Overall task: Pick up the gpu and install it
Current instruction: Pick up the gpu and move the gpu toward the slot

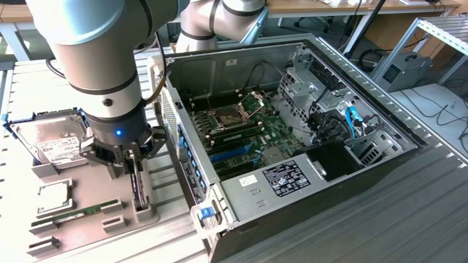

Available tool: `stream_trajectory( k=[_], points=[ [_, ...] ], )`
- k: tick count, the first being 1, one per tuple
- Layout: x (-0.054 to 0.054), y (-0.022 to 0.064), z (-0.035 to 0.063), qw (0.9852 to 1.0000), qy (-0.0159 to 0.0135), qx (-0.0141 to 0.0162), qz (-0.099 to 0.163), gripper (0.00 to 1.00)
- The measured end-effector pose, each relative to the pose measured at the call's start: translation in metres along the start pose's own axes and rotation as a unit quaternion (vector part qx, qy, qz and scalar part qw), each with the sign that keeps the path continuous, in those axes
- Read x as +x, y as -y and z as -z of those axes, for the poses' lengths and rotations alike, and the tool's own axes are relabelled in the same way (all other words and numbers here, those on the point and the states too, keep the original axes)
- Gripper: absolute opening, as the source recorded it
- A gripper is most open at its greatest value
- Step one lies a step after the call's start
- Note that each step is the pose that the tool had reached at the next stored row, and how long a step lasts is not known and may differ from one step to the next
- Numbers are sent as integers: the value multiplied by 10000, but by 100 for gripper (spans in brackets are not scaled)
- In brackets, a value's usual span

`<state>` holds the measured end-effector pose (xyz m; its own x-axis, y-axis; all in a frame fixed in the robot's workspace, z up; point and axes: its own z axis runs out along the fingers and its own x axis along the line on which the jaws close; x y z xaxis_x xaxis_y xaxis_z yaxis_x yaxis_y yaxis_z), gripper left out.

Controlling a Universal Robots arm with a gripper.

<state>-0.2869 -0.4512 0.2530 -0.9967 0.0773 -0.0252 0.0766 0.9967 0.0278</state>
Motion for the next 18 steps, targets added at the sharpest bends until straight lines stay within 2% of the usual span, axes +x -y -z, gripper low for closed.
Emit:
stream_trajectory(
  k=[18],
  points=[
    [-1, -2, 53, 10000, 0, 0, 0, 26]
  ],
)
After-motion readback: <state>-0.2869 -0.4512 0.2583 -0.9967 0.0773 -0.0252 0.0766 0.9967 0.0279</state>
